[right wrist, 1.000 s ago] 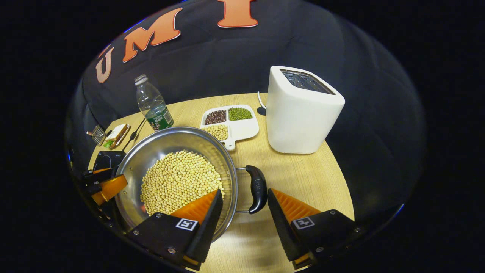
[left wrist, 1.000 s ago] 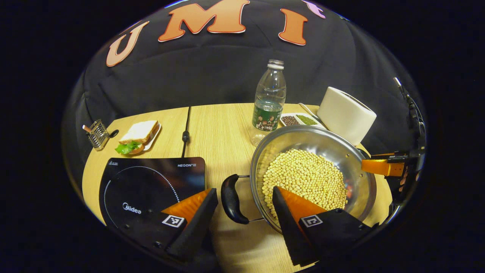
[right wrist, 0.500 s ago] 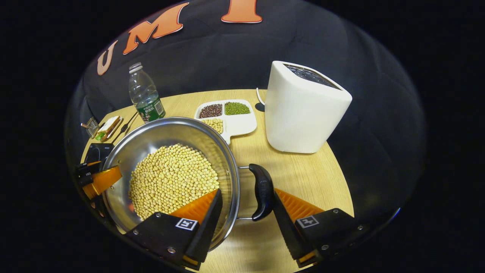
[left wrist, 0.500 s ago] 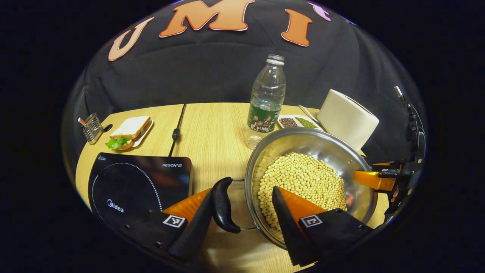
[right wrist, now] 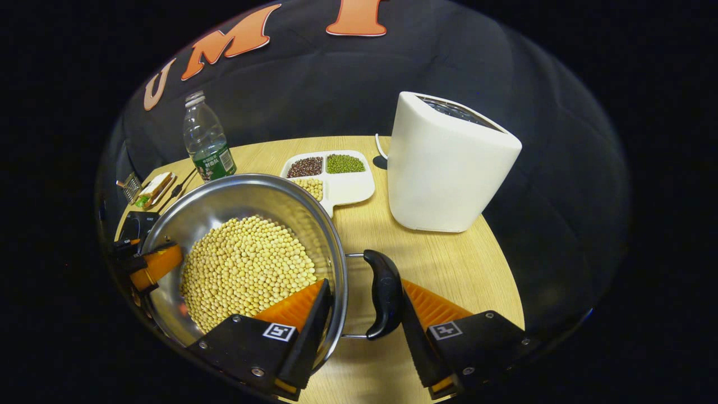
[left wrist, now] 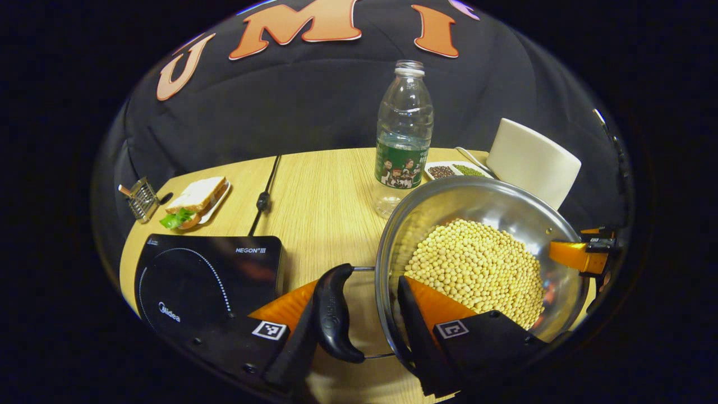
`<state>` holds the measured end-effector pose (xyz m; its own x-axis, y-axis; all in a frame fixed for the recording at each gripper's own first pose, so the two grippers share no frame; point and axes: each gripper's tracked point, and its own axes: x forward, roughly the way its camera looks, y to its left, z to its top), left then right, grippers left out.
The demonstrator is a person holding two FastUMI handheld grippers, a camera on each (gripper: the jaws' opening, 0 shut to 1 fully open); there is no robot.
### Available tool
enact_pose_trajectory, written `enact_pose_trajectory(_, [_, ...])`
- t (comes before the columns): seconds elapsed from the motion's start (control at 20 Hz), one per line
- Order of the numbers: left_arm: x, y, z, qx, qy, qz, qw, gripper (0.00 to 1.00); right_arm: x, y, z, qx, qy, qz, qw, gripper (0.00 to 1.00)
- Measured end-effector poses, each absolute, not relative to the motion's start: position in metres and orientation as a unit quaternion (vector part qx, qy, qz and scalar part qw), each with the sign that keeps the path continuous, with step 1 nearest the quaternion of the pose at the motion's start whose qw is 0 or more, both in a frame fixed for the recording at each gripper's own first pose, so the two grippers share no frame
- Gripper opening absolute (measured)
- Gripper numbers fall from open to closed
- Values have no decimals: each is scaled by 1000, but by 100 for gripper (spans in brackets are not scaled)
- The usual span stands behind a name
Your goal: First push the handle of the pot to place it horizontally, then grasp the pot with both hands and set it on the induction cooktop.
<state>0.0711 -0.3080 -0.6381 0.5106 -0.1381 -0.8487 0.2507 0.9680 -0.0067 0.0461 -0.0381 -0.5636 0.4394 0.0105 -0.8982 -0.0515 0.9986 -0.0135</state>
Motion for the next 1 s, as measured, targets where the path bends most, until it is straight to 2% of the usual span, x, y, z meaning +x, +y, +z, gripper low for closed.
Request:
enact_pose_trajectory(0.05, [71, -306, -641, 61, 481, -106, 868, 82, 45, -38, -563, -18, 529, 17, 848, 71])
enact_pose_trajectory(0.25, [81, -306, -643, 65, 465, -98, 877, 82, 43, -39, -559, -27, 525, 9, 851, 70])
enact_pose_trajectory(0.3, [83, -307, -643, 64, 463, -97, 879, 82, 43, -39, -559, -24, 523, 6, 852, 66])
enact_pose_trajectory(0.35, [85, -308, -643, 64, 460, -97, 880, 82, 42, -40, -558, -25, 521, 4, 853, 70])
enact_pose_trajectory(0.95, [90, -305, -632, 53, 443, -77, 892, 79, 34, -45, -548, 24, 503, -39, 863, 58])
enact_pose_trajectory(1.0, [90, -305, -628, 55, 441, -76, 893, 79, 33, -47, -545, 26, 502, -39, 864, 53])
